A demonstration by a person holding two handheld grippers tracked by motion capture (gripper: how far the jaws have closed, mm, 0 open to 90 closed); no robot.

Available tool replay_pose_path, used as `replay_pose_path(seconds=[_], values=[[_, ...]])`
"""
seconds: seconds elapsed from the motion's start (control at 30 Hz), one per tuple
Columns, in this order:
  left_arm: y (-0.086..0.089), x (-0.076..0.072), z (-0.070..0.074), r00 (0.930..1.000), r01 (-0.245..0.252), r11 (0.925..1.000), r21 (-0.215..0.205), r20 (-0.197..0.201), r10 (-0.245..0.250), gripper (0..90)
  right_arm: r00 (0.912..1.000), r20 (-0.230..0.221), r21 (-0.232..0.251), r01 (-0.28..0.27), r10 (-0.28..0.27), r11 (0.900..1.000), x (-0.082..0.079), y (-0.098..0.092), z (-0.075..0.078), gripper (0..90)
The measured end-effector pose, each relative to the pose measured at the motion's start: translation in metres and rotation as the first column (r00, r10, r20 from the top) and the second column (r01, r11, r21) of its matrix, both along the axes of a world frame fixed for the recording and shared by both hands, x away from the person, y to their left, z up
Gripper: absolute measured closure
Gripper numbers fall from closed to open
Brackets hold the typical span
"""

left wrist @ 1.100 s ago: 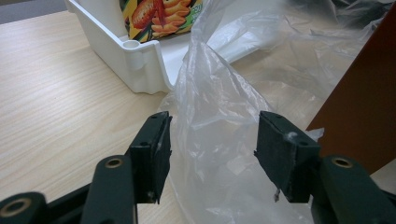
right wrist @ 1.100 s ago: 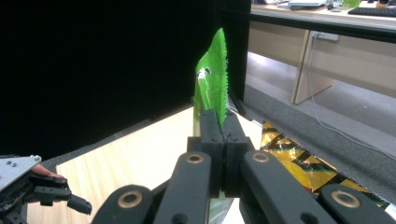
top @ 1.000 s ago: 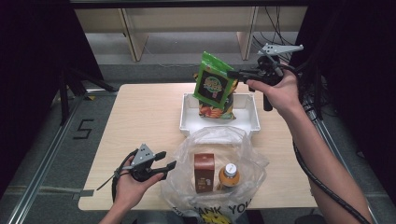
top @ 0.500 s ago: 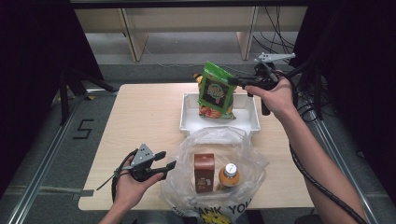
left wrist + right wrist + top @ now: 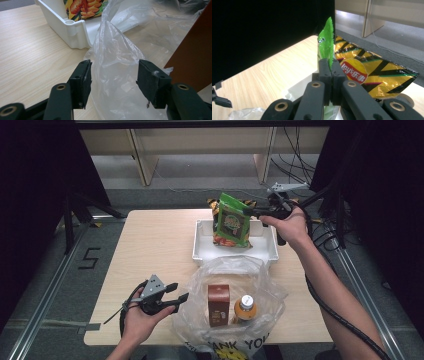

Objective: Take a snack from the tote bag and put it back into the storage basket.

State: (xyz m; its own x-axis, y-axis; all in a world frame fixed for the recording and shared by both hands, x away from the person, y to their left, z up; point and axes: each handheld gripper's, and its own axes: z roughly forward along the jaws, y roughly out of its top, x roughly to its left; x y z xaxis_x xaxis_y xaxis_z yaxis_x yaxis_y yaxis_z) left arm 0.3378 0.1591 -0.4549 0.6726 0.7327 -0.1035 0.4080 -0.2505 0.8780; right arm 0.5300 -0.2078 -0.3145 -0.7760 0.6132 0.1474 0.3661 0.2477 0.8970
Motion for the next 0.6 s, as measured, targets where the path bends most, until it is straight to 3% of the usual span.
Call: replay_pose_path(seconds=[0.2,0.23,0.27,0.33,0.4,0.43,0.53,0.6], values=[[0.000,0.000,0.000,1.0000,0.004,1.0000,-0.005,-0.001,-0.004,44.1,0.9996,0.026,-0.033,-0.009,0.010,0.999,0.006,0.005,-0.012,90.0],[0.000,0.000,-0.001,1.0000,0.006,1.0000,-0.007,-0.002,-0.006,44.1,0.9999,0.008,-0.054,-0.012,0.012,0.998,0.006,0.005,-0.013,90.0],[0.000,0.000,-0.001,1.0000,0.007,1.0000,-0.005,-0.002,-0.007,44.1,0.9998,0.018,-0.039,0.000,0.000,0.999,0.007,0.007,-0.016,90.0],[0.000,0.000,-0.001,0.9999,0.010,0.9999,0.002,0.003,-0.010,44.1,0.9998,0.017,-0.059,-0.012,0.013,0.998,0.009,0.006,-0.018,90.0],[0.000,0.000,-0.001,1.0000,0.009,1.0000,0.002,0.001,-0.009,44.1,1.0000,-0.009,-0.063,-0.001,0.000,0.998,0.009,0.006,-0.020,90.0],[0.000,0.000,-0.001,1.0000,0.009,1.0000,0.002,0.002,-0.009,44.1,1.0000,0.009,-0.065,0.001,0.000,0.998,0.010,0.006,-0.022,90.0],[0.000,0.000,-0.001,1.0000,0.010,1.0000,-0.001,-0.001,-0.010,44.1,0.9999,-0.012,-0.064,0.009,-0.009,0.998,0.011,0.006,-0.025,90.0],[0.000,-0.001,-0.001,0.9999,0.010,0.9999,0.010,0.003,-0.010,44.0,1.0000,0.003,-0.076,0.003,-0.003,0.997,0.013,0.006,-0.028,90.0]])
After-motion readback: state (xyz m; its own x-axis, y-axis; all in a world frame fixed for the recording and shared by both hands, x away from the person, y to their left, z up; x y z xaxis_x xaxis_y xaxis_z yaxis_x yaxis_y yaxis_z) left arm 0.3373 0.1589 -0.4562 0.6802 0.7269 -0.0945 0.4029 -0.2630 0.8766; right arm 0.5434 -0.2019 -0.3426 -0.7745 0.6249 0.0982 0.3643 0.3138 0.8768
